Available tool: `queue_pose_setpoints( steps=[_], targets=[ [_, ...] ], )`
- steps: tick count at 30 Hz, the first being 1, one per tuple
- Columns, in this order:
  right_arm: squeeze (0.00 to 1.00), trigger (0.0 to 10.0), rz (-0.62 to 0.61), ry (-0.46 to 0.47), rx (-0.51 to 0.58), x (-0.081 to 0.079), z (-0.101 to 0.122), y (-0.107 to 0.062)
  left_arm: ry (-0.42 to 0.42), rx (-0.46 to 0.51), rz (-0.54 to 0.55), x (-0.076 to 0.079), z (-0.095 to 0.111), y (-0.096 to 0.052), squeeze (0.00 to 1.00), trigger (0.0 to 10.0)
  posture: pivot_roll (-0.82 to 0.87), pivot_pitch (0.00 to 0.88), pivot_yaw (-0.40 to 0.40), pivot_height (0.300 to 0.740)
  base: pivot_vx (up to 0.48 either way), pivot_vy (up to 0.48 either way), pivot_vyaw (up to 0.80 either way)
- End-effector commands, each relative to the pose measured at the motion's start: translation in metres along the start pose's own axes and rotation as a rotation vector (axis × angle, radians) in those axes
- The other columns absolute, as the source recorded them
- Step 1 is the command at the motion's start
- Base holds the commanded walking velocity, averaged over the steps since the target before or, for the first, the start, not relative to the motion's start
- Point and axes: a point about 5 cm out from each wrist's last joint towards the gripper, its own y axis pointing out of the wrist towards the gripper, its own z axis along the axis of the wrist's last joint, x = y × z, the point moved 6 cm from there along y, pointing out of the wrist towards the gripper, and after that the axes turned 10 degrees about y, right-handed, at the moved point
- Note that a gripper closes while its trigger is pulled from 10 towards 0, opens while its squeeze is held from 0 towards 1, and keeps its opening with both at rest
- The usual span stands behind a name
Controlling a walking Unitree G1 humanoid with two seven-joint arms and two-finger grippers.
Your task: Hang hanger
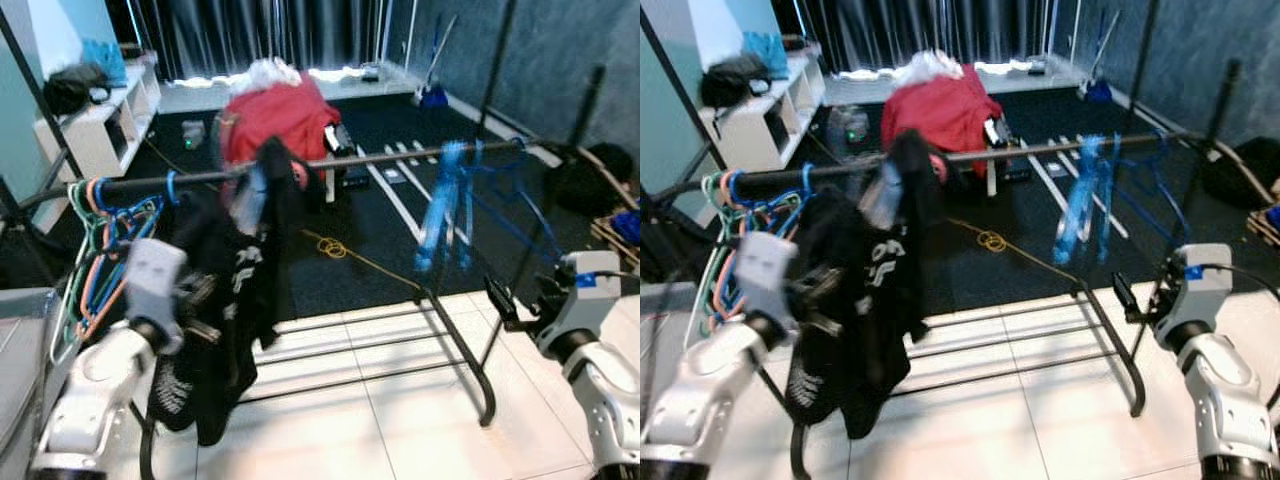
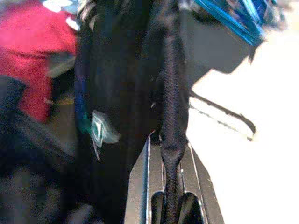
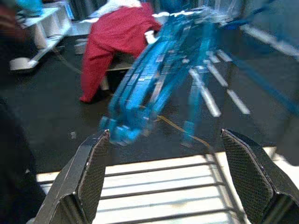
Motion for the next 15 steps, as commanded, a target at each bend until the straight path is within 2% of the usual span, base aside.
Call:
queue_pose_setpoints(
  steps=[1, 2, 3, 5, 6, 10, 11, 12, 13, 14, 15],
  targets=[
    [0.00, 10.0, -0.014, 0.000, -0.013, 0.004, -0.003, -0.001, 0.020, -0.047, -0.026, 0.002, -0.006, -0.002, 0.00, 10.0, -0.14, 0.000, 0.050, 0.740, 0.000, 0.000, 0.00],
    [0.00, 10.0, -0.014, 0.000, -0.013, 0.004, -0.003, -0.001, 0.020, -0.047, -0.026, 0.002, -0.006, -0.002, 0.00, 10.0, -0.14, 0.000, 0.050, 0.740, 0.000, 0.000, 0.00],
    [0.00, 10.0, -0.015, 0.000, -0.012, 0.003, -0.003, -0.001, 0.035, -0.150, -0.091, 0.018, -0.023, -0.001, 0.00, 10.0, -0.15, 0.000, 0.058, 0.740, 0.000, 0.000, 0.00],
    [0.00, 10.0, -0.015, 0.000, -0.012, 0.003, -0.003, -0.001, 0.035, -0.150, -0.091, 0.018, -0.023, -0.001, 0.00, 10.0, -0.15, 0.000, 0.058, 0.740, 0.000, 0.000, 0.00],
    [0.00, 10.0, -0.016, 0.000, -0.011, 0.003, -0.003, -0.002, 0.006, -0.219, -0.147, 0.033, -0.033, -0.002, 0.00, 10.0, -0.15, 0.000, 0.062, 0.740, 0.000, 0.000, 0.00],
    [0.00, 10.0, -0.021, 0.009, -0.007, 0.005, -0.003, -0.003, 0.000, -0.245, -0.209, 0.040, -0.037, -0.012, 0.00, 10.0, -0.15, 0.000, 0.062, 0.740, 0.000, 0.000, 0.00],
    [0.00, 10.0, -0.021, 0.012, -0.007, 0.005, -0.003, -0.003, 0.004, -0.256, -0.184, 0.030, -0.041, -0.016, 0.00, 10.0, -0.14, 0.000, 0.060, 0.740, 0.000, 0.000, 0.00],
    [0.00, 10.0, -0.021, 0.012, -0.007, 0.005, -0.003, -0.003, 0.004, -0.256, -0.184, 0.030, -0.041, -0.016, 0.00, 10.0, -0.14, 0.000, 0.060, 0.740, 0.000, 0.000, 0.00],
    [0.00, 10.0, -0.020, 0.013, -0.007, 0.005, -0.003, -0.003, 0.007, -0.287, -0.130, 0.015, -0.047, -0.019, 0.00, 10.0, -0.14, 0.000, 0.060, 0.740, 0.000, 0.000, 0.00],
    [0.00, 10.0, -0.020, 0.013, -0.007, 0.005, -0.003, -0.003, 0.007, -0.287, -0.130, 0.015, -0.047, -0.019, 0.00, 10.0, -0.14, 0.000, 0.060, 0.740, 0.000, 0.000, 0.00],
    [0.00, 10.0, -0.020, 0.013, -0.008, 0.004, -0.003, -0.002, 0.001, -0.317, -0.070, 0.002, -0.051, -0.020, 0.00, 10.0, -0.14, 0.000, 0.059, 0.740, 0.000, 0.000, 0.00]
  ],
)
